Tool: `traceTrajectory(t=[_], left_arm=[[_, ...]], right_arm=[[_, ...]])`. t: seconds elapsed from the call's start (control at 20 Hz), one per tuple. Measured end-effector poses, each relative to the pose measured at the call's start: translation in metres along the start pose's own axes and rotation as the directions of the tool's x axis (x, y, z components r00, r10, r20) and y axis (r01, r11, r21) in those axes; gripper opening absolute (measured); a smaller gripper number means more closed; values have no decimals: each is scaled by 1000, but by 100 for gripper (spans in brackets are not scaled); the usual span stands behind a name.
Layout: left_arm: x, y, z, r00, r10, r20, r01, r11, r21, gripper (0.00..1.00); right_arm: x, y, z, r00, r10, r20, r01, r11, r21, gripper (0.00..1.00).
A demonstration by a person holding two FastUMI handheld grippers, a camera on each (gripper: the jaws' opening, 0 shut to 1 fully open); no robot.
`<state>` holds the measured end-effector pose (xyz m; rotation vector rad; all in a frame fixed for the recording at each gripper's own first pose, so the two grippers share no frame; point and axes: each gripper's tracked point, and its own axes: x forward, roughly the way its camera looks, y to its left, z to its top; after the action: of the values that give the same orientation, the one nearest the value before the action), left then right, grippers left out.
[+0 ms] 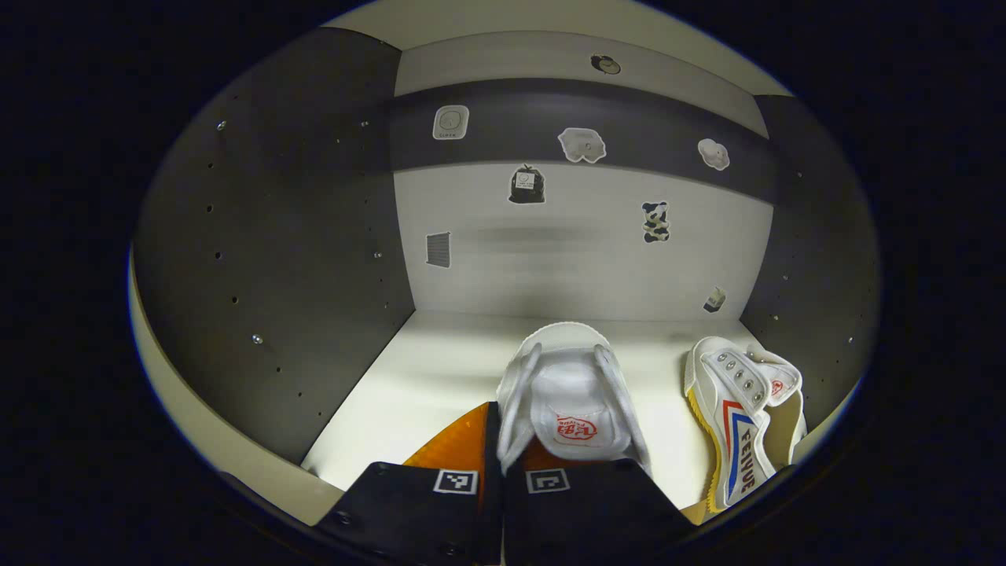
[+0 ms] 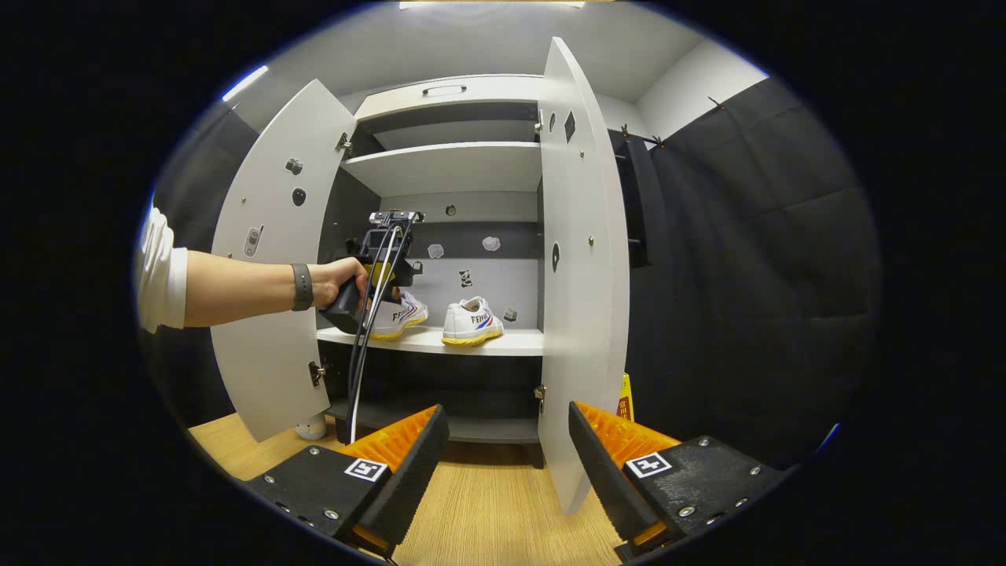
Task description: Grab one shoe with the right hand and put it into the shoe cabinet, grab the other shoe with the left hand and put it into the shoe cabinet; then close the right door with the right hand and the left door with the left hand.
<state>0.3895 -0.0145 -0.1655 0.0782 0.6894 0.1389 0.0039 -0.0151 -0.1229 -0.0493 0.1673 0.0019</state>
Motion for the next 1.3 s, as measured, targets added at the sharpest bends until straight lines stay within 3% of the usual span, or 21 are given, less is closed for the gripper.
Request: traceTrajectory(t=[0.05,0.15,0.4,0.55,0.8,0.9,0.95,1.05,1.3], left_arm=[[4,0,-6,1000,1,-16,-2,1000,-11,8],[6,1,-6,1000,3,-14,-4,1000,-22,9],[5,-7,-8,999,-25,-35,26,999,20,13],[1,-10,-5,998,-49,-28,50,998,34,35],[-15,-4,-2,999,-43,-12,43,999,31,50],[-25,7,2,999,-8,41,7,999,34,68],[-32,10,2,998,-1,70,-1,1000,26,89],[-50,12,1,991,-22,131,23,1000,-6,98],[-131,19,11,927,-79,367,99,995,-35,99]], right_arm=[[-1,-1,-1,1000,-3,-2,3,1000,-3,94],[0,-4,-3,1000,-10,-7,10,1000,-9,91],[3,-3,-3,1000,-2,-13,2,1000,-5,94],[2,-1,-2,1000,5,-6,-5,1000,-5,94],[1,7,-1,1000,23,-1,-23,1000,7,94],[0,11,-1,999,35,-4,-35,999,14,94],[0,13,-1,999,39,-3,-39,999,18,94],[-2,18,0,999,50,1,-50,998,24,94],[-5,24,5,997,71,13,-71,997,25,94]])
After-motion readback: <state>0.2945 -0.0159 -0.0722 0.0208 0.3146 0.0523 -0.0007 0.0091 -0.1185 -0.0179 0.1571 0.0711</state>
